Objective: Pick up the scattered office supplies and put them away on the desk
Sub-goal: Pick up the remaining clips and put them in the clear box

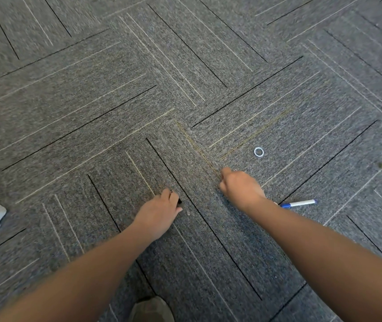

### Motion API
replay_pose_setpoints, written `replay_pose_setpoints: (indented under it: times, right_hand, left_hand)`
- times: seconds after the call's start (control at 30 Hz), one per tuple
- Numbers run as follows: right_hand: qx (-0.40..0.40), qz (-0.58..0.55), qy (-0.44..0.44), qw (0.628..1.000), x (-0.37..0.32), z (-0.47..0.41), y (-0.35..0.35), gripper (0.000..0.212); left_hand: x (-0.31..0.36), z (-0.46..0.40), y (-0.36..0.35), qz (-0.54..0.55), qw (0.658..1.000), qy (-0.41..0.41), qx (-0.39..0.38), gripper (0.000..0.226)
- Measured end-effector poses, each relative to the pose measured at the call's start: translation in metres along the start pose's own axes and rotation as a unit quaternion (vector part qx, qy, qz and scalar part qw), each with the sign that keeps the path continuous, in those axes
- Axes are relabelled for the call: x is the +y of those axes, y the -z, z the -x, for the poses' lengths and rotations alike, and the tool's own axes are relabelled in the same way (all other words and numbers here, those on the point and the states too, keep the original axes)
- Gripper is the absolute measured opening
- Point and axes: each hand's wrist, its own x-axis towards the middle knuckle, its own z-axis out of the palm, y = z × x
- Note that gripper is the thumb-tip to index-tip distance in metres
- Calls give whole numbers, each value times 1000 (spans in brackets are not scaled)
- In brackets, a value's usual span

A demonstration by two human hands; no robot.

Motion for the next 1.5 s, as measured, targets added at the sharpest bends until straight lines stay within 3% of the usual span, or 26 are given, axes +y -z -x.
replay_pose_setpoints:
  times: [0.23, 0.43, 0.53, 0.63, 0.8, 0.97, 1.07, 1.2, 1.33, 1.5]
  right_hand:
    - [-11, -8, 25, 1000, -6, 5, -6, 9]
    - [-71, -32, 80, 994, -35, 8, -29, 14]
    - [-65, -46, 73, 994, -38, 7, -24, 19]
    - [-45, 10, 75, 996, -21, 0, 3, 19]
    - [-35, 117, 12, 992, 38, -8, 97, 20]
    - [-62, 131, -100, 984, 122, 64, 160, 30]
    - [-46, 104, -182, 977, 195, 101, 162, 28]
    - [47, 46, -279, 958, 298, 117, 143, 19]
    - [90, -3, -289, 953, 358, 104, 122, 23]
    - [87, -28, -283, 955, 393, 67, 108, 51]
  left_hand:
    - [1, 1, 3, 45, 999, -3, -14, 24]
    - [-8, 3, 11, 63, 998, -9, -24, 16]
    - [-14, 4, 14, 71, 997, -9, -17, 14]
    - [-24, -5, 24, 64, 998, -12, 8, 13]
    - [-15, -64, 75, 47, 996, -61, 48, 11]
    - [66, -115, 147, 19, 987, -150, 61, 12]
    - [124, -143, 174, -5, 981, -183, 69, 12]
    - [197, -184, 177, -50, 971, -222, 76, 12]
    - [257, -211, 160, -30, 973, -224, 50, 12]
    - [305, -228, 136, 4, 980, -199, -6, 13]
